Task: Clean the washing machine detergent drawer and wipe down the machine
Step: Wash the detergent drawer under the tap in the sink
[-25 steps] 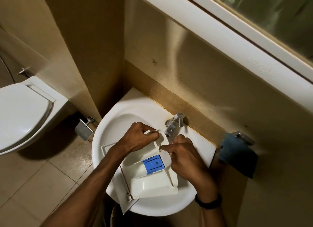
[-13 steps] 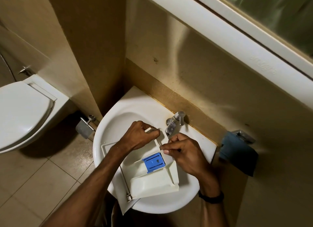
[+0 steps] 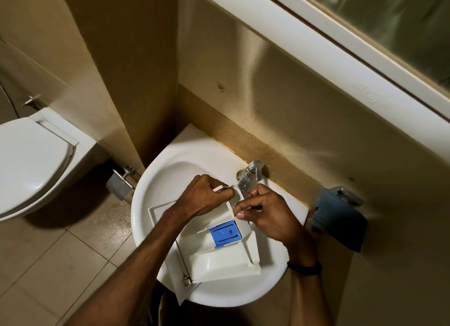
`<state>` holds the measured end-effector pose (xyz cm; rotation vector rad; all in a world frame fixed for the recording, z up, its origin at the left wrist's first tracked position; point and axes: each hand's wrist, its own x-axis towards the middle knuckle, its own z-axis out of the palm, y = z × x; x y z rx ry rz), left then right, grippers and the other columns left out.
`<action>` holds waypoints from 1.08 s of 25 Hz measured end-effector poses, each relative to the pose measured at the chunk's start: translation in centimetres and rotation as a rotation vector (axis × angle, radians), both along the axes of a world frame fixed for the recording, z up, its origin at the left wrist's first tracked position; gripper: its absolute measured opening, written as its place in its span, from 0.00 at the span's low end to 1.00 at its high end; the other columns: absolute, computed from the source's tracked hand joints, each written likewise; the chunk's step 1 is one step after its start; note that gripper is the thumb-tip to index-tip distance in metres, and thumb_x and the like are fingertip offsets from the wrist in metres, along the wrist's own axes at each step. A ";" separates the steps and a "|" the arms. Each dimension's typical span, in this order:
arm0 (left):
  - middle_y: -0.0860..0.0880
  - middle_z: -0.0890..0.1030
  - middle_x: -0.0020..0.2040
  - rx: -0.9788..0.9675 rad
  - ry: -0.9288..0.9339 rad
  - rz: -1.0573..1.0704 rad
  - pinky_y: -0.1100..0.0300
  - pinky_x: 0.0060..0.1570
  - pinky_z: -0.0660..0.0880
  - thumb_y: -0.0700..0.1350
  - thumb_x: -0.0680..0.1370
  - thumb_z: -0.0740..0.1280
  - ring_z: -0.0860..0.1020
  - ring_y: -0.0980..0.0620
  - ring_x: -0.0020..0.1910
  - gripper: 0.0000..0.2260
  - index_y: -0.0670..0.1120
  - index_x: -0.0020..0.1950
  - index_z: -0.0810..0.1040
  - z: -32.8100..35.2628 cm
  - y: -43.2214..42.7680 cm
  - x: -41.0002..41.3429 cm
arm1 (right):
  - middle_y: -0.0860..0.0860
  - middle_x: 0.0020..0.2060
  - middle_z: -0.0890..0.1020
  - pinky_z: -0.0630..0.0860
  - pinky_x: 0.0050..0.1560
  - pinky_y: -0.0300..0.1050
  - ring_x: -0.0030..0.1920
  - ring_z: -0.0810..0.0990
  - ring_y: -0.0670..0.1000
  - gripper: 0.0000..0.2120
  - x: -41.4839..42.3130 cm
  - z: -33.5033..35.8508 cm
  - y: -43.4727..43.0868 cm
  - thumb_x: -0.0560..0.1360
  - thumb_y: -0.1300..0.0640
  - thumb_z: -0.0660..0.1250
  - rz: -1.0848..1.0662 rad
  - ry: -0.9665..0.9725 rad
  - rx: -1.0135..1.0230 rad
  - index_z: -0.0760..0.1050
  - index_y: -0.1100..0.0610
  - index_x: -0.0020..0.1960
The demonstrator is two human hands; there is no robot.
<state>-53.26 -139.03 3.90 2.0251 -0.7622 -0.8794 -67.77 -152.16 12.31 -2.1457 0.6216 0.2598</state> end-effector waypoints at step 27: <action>0.56 0.63 0.25 -0.080 0.218 0.130 0.58 0.31 0.61 0.57 0.71 0.68 0.61 0.55 0.25 0.19 0.48 0.28 0.67 0.6 0.9 0.4 | 0.52 0.45 0.88 0.79 0.61 0.59 0.52 0.86 0.55 0.04 -3.3 -3.4 3.5 0.76 0.54 0.74 -0.649 -0.135 0.473 0.87 0.50 0.46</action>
